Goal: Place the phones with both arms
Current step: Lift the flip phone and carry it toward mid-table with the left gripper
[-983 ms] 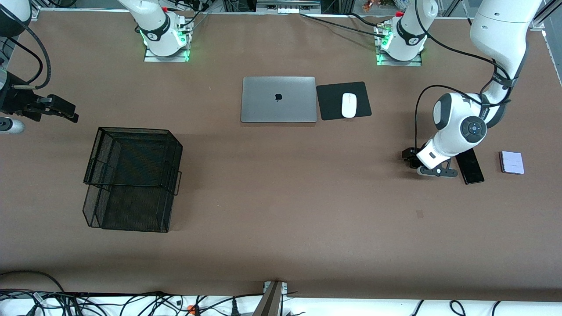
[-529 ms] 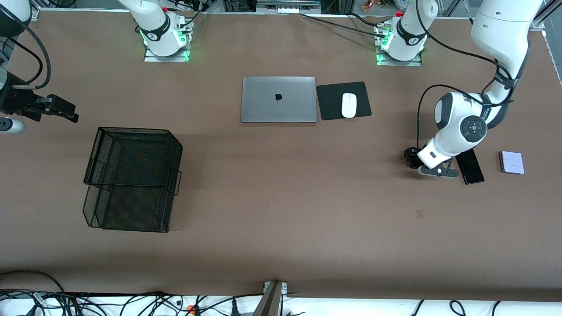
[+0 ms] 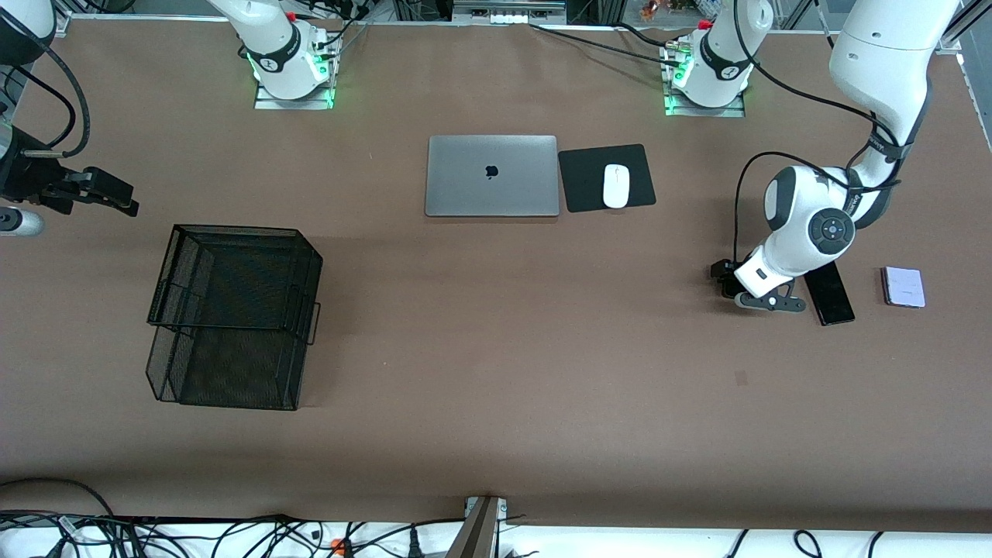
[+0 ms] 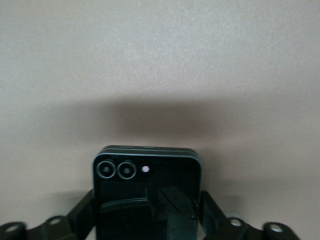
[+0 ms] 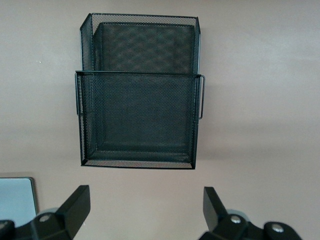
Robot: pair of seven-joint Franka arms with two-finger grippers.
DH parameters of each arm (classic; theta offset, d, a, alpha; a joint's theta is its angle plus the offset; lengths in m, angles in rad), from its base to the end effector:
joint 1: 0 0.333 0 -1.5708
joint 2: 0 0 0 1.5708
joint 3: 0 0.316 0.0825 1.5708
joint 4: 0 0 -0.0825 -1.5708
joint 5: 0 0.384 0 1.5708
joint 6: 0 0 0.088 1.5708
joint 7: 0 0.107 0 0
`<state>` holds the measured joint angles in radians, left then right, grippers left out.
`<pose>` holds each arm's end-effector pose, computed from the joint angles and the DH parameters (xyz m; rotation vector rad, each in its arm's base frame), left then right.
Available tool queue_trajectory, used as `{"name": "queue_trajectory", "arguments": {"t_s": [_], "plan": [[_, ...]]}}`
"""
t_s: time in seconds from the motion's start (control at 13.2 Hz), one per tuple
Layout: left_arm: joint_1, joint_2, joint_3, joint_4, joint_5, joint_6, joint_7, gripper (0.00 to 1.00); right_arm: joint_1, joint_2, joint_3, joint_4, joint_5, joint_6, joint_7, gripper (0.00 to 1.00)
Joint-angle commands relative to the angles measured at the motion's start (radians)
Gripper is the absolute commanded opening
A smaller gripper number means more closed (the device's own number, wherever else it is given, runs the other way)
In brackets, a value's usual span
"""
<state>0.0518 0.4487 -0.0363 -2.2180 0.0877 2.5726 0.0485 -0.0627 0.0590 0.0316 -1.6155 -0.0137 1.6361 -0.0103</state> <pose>0.5379 0.0062 0.1635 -3.1089 0.1653 0.1465 0.5750 -0.0198 0.5756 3.1299 -0.0308 -0.0604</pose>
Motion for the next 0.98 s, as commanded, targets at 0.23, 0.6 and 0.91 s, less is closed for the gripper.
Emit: {"name": "queue_trajectory", "arguments": {"t_s": [0.23,0.6,0.91], "plan": [[-0.015,-0.004,-0.13,0.258,0.0,-0.286,-0.015,0.37,-0.013,-0.007,0.01,-0.001,0.0,0.001,0.003,1.0],[-0.204,0.14,-0.316,0.533,-0.019,-0.335,-0.497,0.4,-0.013,-0.007,0.008,-0.001,0.0,0.002,0.001,1.0],[-0.447,0.361,-0.303,0.776,-0.008,-0.301,-0.847,0.42,-0.014,-0.007,0.01,-0.001,0.0,0.005,0.001,1.0]]}}
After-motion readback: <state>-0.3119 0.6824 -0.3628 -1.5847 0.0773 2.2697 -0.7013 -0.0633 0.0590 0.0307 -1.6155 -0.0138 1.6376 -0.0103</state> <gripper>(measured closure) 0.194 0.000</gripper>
